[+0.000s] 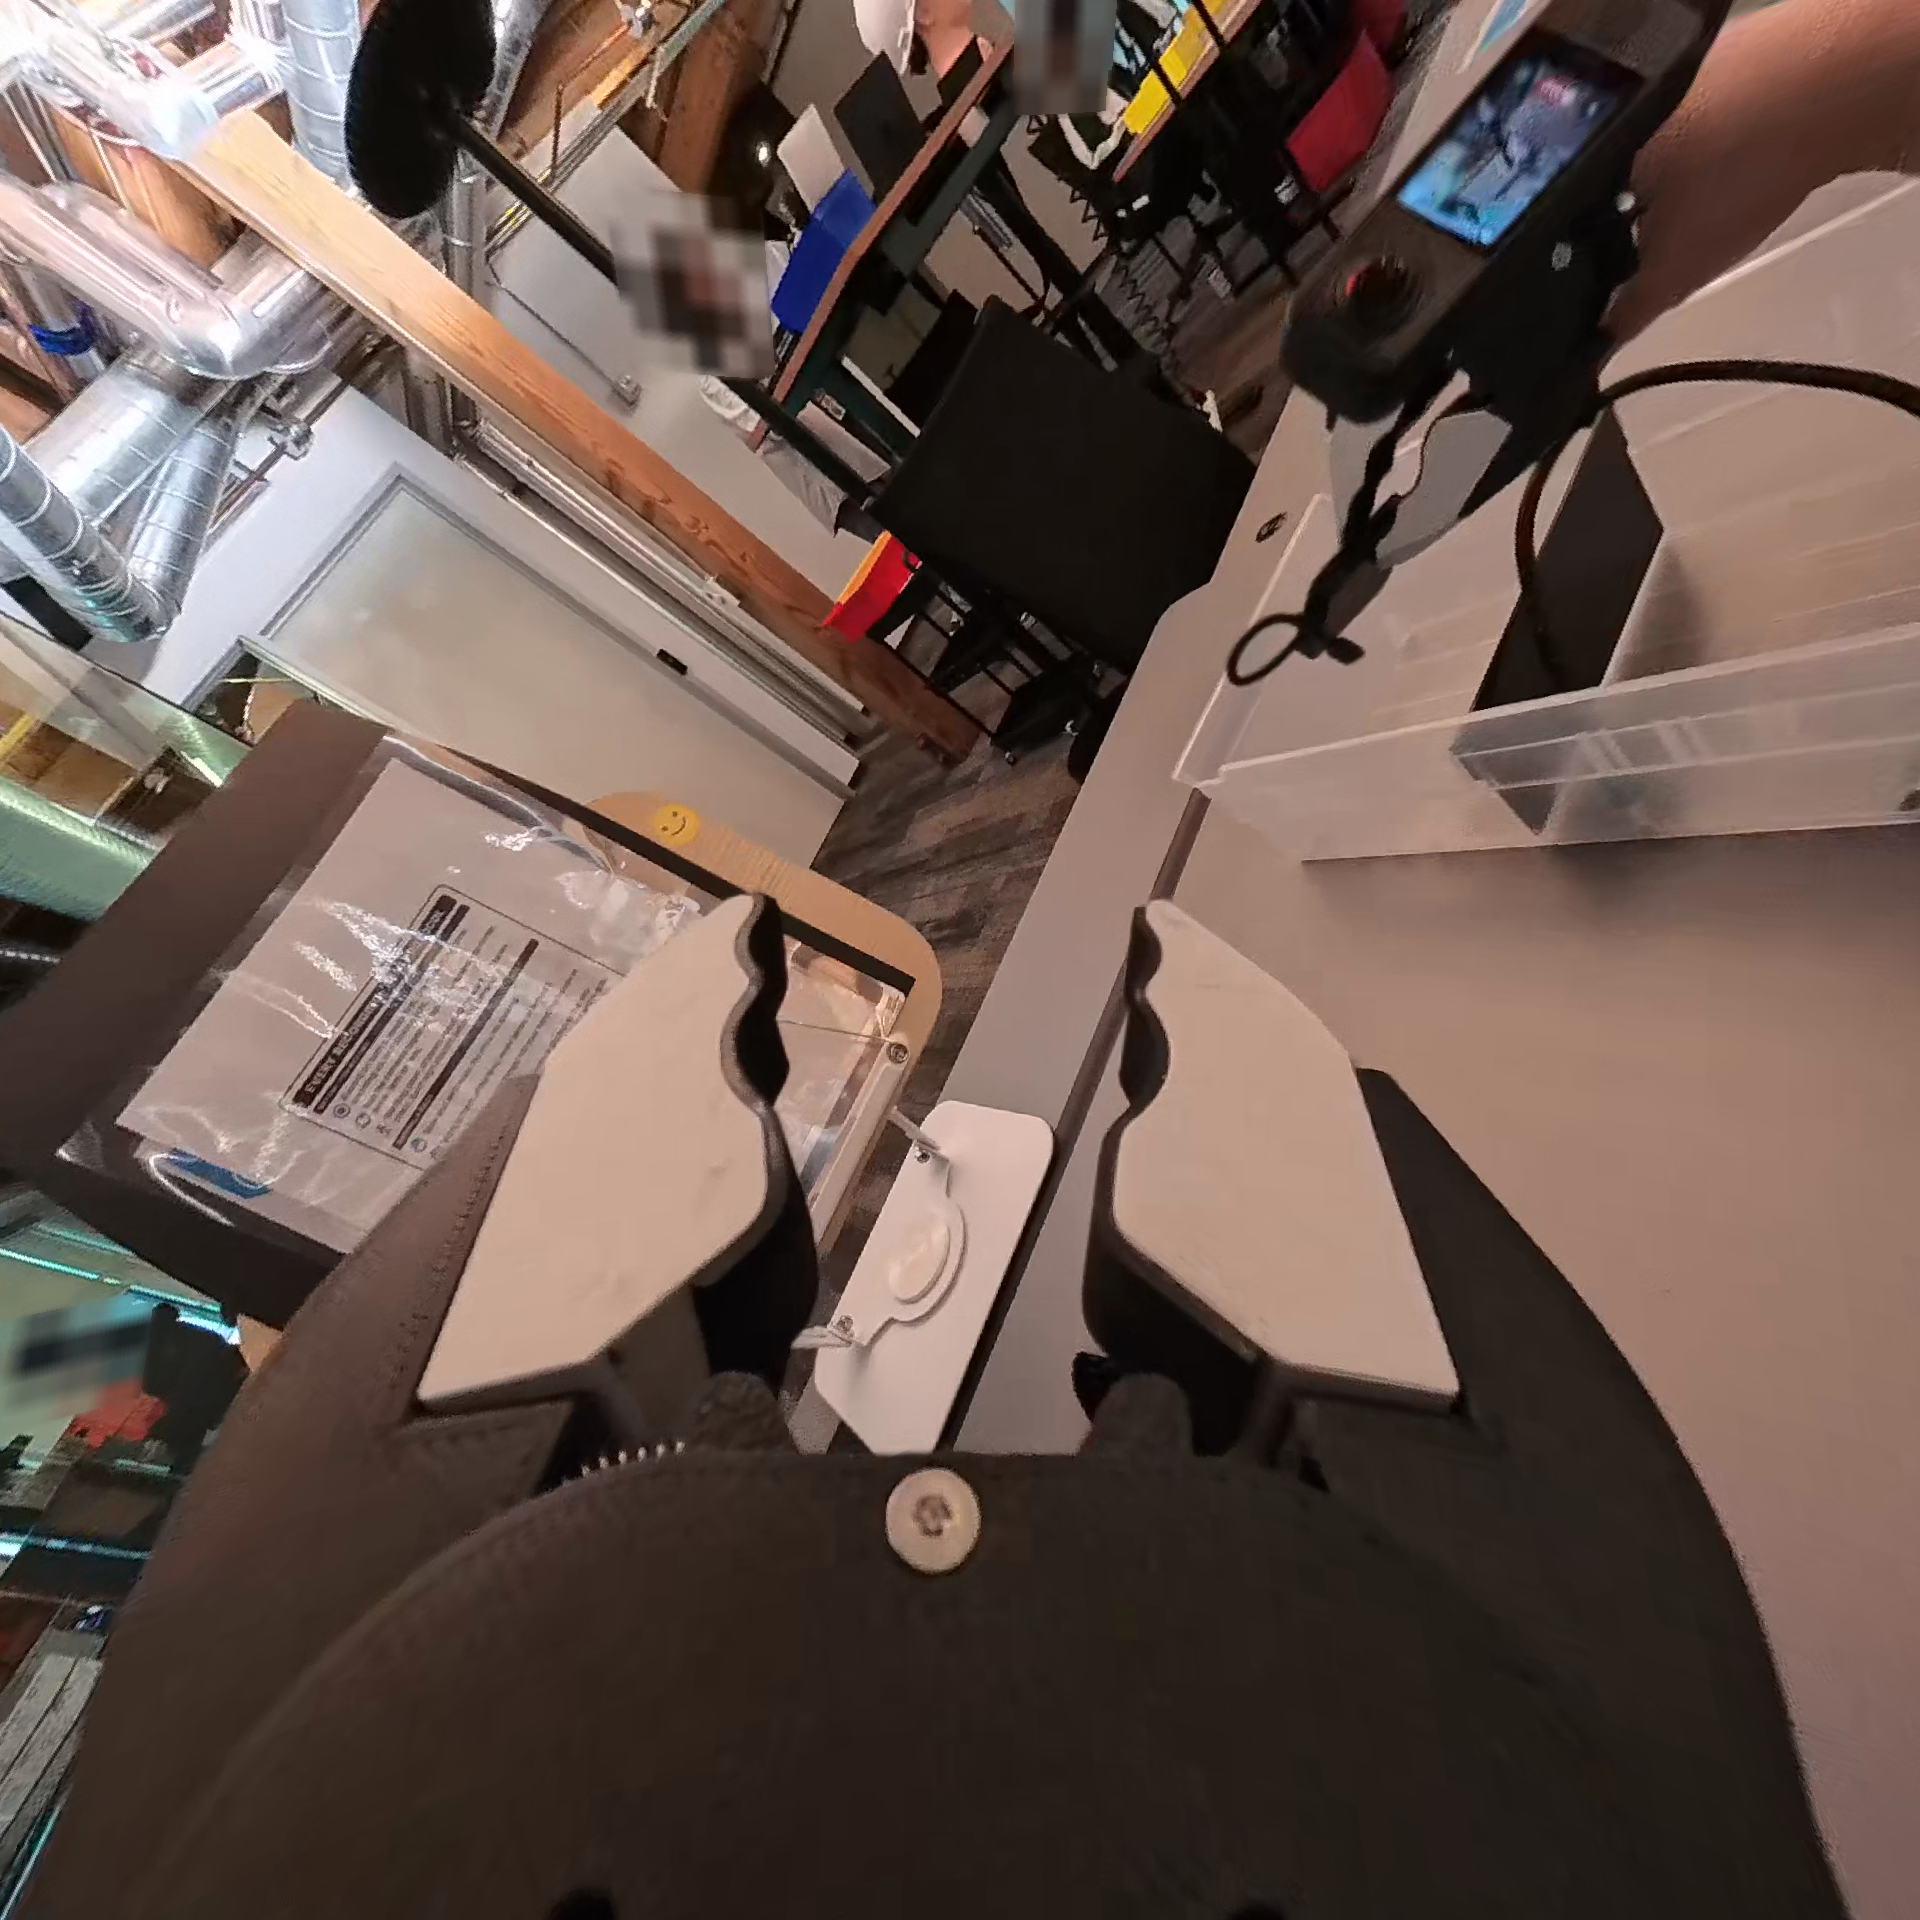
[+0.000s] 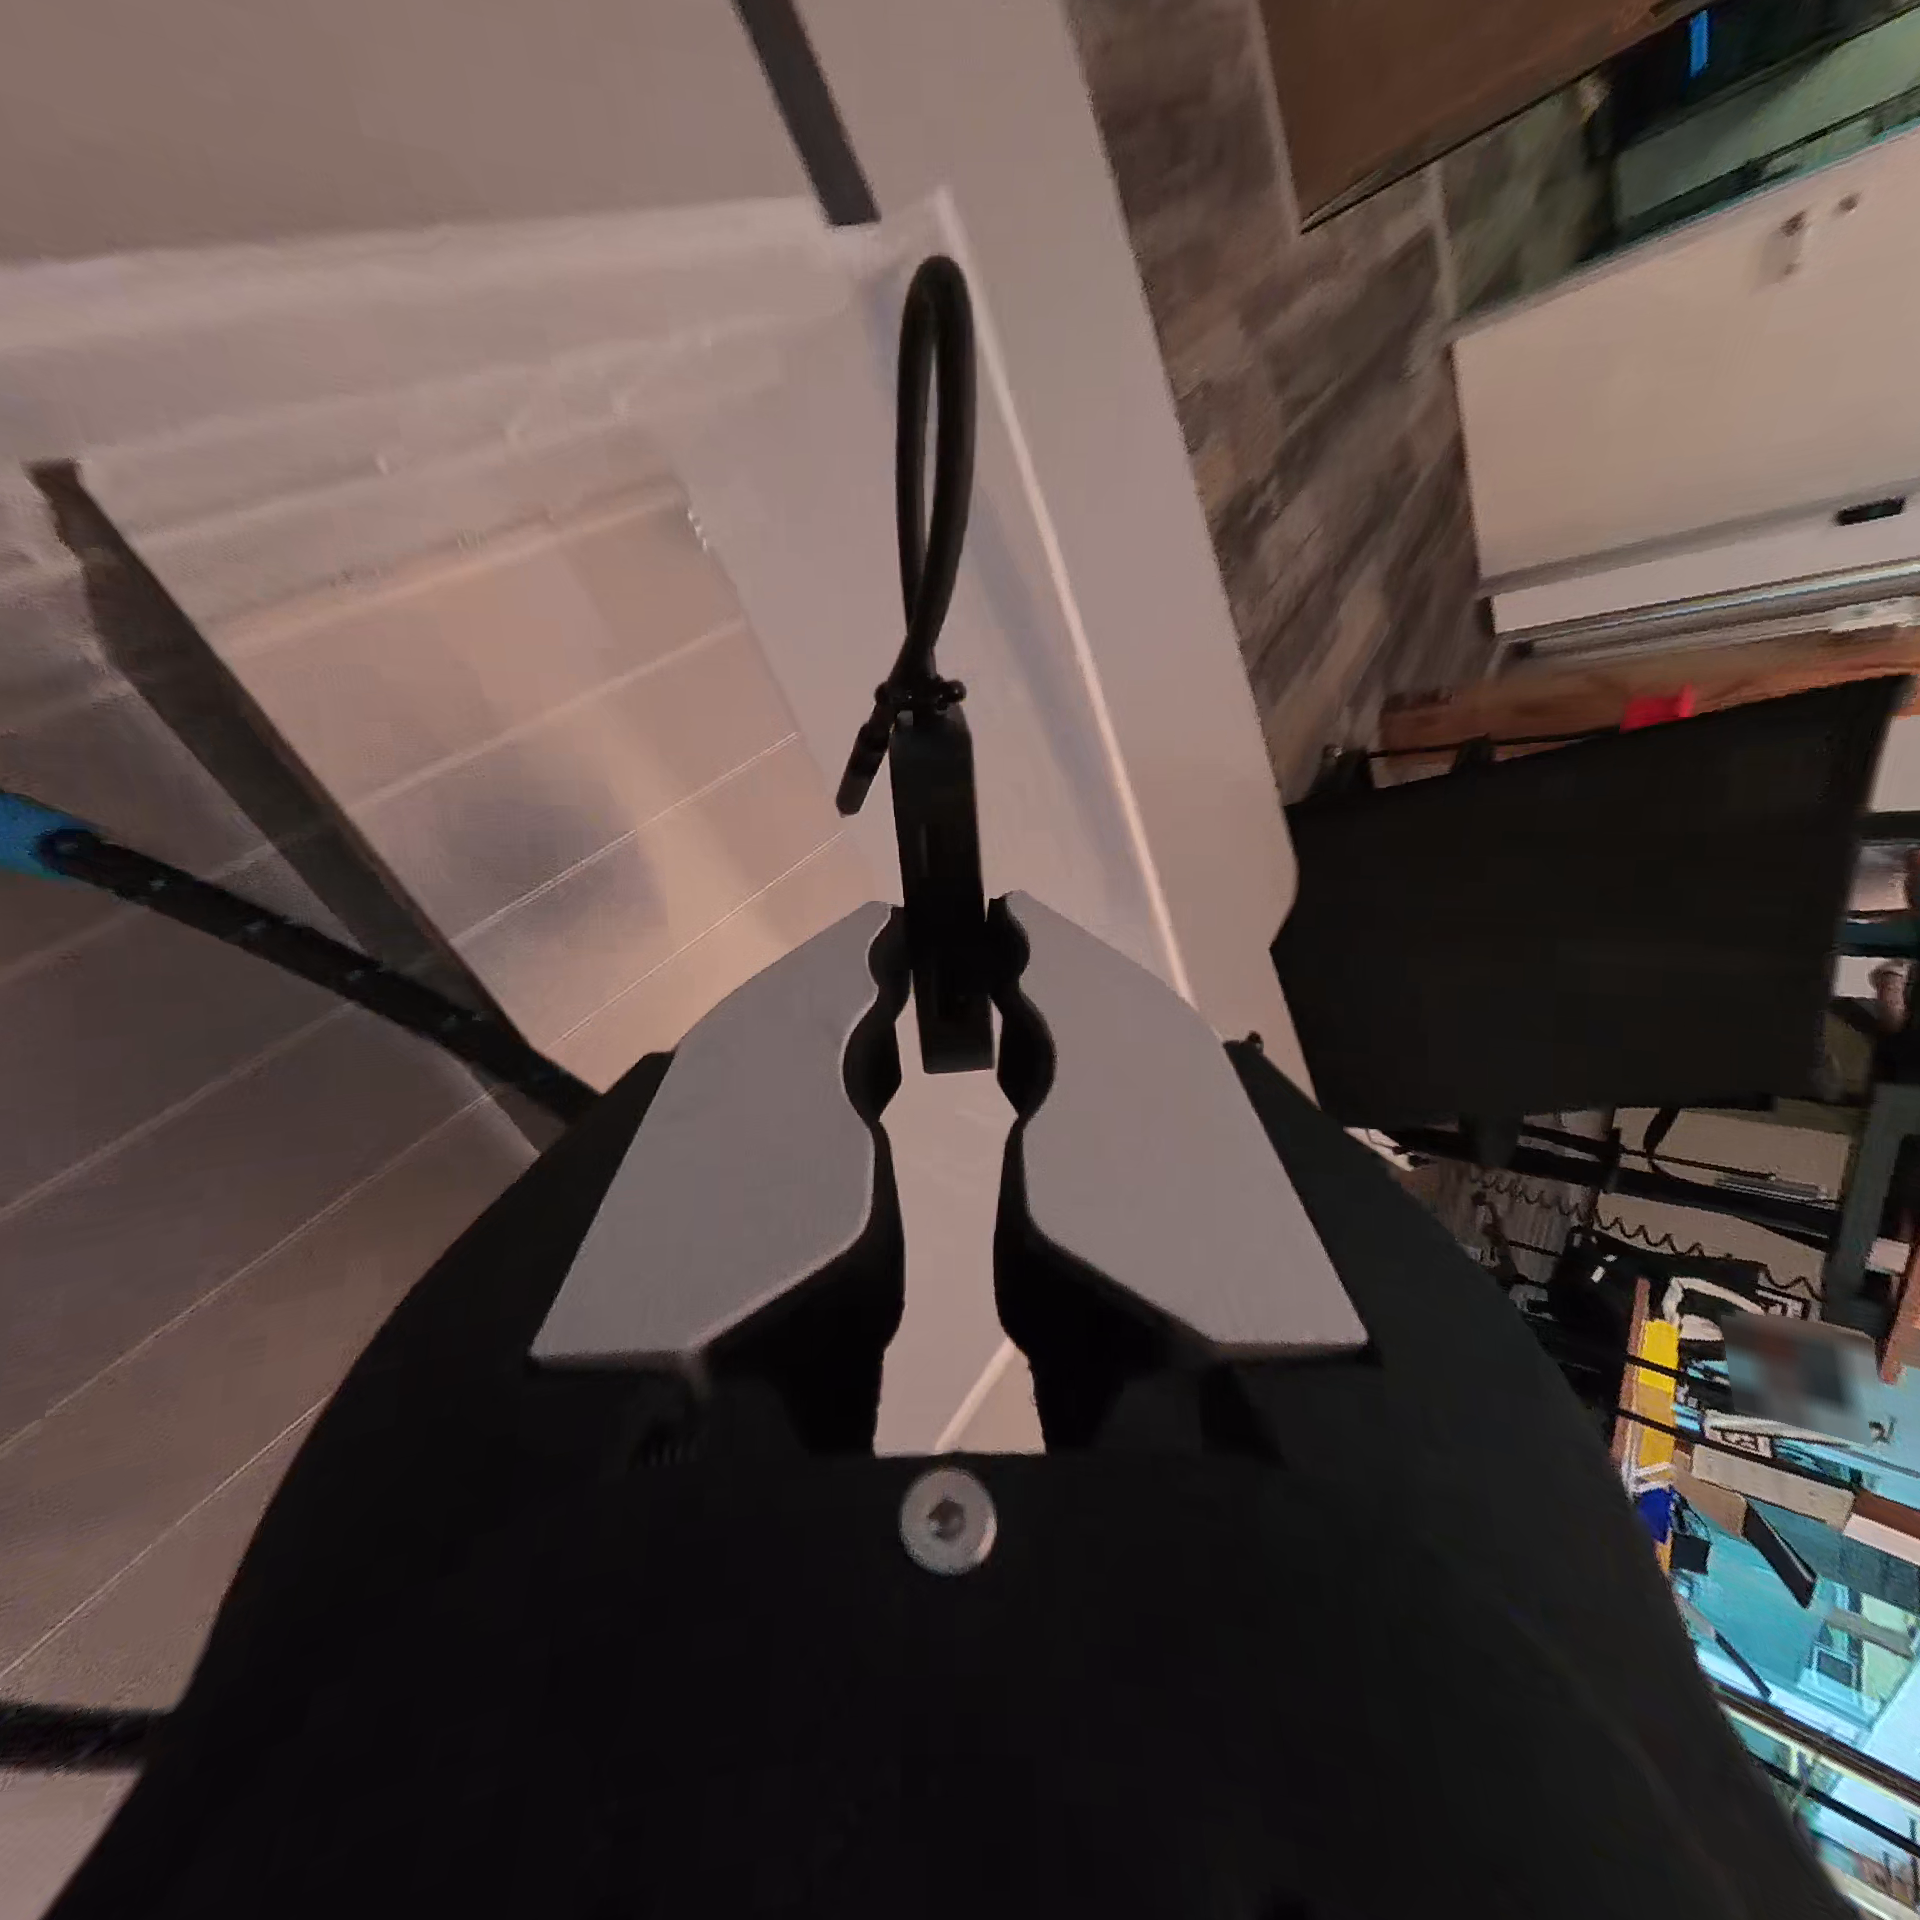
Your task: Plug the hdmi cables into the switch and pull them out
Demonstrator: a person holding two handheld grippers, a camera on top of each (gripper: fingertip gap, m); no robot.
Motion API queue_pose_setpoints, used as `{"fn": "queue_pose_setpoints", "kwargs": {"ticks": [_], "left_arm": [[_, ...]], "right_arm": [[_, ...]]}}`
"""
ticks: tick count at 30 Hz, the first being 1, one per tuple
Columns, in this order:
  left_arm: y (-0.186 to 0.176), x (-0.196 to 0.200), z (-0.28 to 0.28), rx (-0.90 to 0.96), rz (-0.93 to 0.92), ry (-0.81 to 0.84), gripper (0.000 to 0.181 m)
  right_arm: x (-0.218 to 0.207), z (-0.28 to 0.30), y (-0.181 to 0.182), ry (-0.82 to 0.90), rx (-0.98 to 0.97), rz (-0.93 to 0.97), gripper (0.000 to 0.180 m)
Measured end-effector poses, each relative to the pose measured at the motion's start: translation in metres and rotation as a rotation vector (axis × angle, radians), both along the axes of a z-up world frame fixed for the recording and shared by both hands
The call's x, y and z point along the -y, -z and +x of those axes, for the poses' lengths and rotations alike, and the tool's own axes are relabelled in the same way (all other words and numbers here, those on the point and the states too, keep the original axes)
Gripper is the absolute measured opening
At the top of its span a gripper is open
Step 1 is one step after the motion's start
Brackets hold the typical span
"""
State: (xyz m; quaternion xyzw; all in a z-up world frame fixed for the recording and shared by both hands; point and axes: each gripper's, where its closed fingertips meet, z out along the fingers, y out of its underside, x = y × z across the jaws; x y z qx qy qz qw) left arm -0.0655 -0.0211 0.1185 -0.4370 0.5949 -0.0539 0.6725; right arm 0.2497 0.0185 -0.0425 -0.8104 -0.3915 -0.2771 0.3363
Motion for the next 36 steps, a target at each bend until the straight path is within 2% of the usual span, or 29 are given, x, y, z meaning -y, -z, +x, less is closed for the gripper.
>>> {"fn": "queue_pose_setpoints", "kwargs": {"ticks": [7, 14, 18, 22, 25, 27, 32, 36], "left_arm": [[0.002, -0.005, 0.001, -0.011, 0.007, -0.015, 0.057], [0.004, -0.01, 0.0, -0.02, 0.013, -0.035, 0.054], [0.006, -0.012, -0.001, -0.034, 0.013, -0.046, 0.053], [0.006, -0.014, -0.004, -0.043, 0.024, -0.06, 0.053], [0.002, -0.018, -0.013, -0.044, 0.031, -0.094, 0.052], [-0.002, -0.026, -0.026, -0.036, 0.025, -0.143, 0.052], [-0.019, -0.046, -0.074, 0.04, -0.038, -0.281, 0.053], [-0.038, -0.047, -0.105, 0.136, -0.051, -0.319, 0.052]], "right_arm": [[-0.024, -0.005, 0.043, -0.018, -0.005, -0.165, 0.015], [-0.025, 0.002, 0.05, 0.018, -0.06, -0.21, 0.017], [-0.02, 0.003, 0.041, 0.034, -0.069, -0.176, 0.018], [-0.006, 0.006, 0.004, 0.085, -0.11, -0.081, 0.018], [0.019, 0.022, -0.028, 0.236, -0.179, -0.018, 0.023], [0.047, 0.034, -0.03, 0.363, -0.25, -0.063, 0.029], [0.117, 0.054, 0.001, 0.64, -0.434, -0.274, 0.03], [0.129, 0.067, 0.026, 0.725, -0.561, -0.332, 0.02]]}}
